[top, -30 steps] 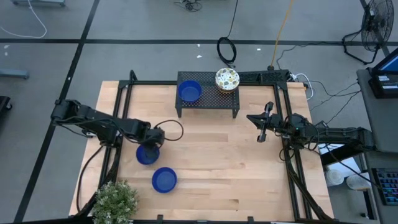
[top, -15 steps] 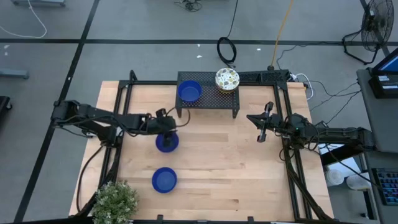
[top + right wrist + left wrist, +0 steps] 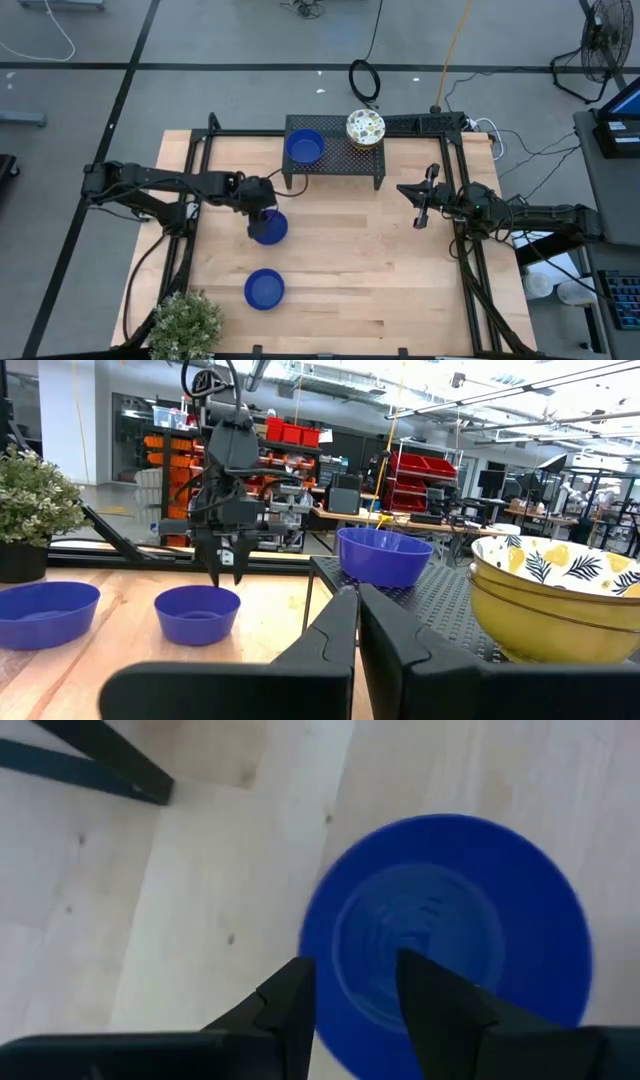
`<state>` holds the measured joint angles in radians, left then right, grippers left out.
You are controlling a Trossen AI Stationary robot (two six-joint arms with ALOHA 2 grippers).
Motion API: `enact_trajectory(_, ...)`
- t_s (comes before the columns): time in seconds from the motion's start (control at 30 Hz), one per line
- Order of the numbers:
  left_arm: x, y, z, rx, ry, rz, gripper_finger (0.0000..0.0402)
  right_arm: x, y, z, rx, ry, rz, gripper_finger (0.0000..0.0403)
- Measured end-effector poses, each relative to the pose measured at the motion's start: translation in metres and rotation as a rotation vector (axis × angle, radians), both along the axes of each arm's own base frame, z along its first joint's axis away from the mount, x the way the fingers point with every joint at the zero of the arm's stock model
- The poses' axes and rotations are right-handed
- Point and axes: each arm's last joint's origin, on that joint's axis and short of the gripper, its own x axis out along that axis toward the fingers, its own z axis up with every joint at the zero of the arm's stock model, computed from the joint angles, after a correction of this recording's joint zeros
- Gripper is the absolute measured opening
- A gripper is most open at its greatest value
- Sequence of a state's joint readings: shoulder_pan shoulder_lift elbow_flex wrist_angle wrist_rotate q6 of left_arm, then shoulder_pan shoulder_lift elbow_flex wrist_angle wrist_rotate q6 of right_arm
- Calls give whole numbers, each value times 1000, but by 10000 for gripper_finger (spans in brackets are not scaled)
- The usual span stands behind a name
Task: Pick & Place Mini bowls
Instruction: Stack the top blue bowl on the blue bowl on the shelf
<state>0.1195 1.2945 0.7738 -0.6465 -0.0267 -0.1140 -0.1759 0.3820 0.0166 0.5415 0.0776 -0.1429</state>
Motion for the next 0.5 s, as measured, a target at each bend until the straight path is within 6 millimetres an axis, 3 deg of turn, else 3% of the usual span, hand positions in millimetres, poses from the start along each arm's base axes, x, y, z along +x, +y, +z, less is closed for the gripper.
enact_trajectory(0.5, 5, 11, -30, -34, 174, 73, 143, 0, 0, 0, 0, 0, 0, 2)
